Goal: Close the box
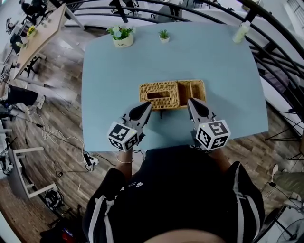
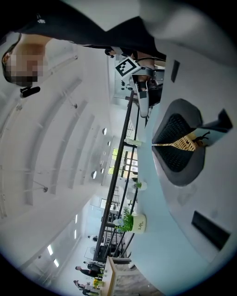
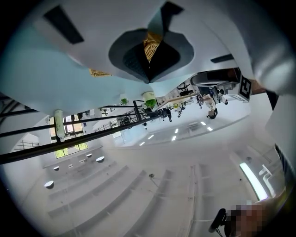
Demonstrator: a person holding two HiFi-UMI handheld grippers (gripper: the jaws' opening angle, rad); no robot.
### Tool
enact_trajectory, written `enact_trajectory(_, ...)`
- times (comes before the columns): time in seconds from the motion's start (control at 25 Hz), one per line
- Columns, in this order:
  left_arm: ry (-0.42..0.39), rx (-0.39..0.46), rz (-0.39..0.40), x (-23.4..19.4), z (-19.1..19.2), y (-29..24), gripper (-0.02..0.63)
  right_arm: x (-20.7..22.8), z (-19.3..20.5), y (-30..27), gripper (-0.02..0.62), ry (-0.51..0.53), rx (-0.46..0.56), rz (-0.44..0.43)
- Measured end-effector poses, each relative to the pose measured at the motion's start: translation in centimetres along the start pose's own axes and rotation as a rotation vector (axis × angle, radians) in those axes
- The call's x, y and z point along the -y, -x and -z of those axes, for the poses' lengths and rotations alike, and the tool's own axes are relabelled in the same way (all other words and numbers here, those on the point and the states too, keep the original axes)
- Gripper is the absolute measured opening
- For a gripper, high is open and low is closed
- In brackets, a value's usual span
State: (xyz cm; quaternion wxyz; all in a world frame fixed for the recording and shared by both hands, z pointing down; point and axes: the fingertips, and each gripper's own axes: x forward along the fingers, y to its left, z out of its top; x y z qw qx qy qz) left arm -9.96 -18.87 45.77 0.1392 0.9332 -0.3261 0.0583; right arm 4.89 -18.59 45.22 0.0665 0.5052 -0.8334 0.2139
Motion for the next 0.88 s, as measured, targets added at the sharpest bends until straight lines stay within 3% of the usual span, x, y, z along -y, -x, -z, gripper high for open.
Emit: enact_trajectory(0.88,0.02,-0.007,-0.053,-0.23,0.38,0.53,0.025,-0.23,0.57,-0.06,0.0,-0.004,-0.011,-0.025)
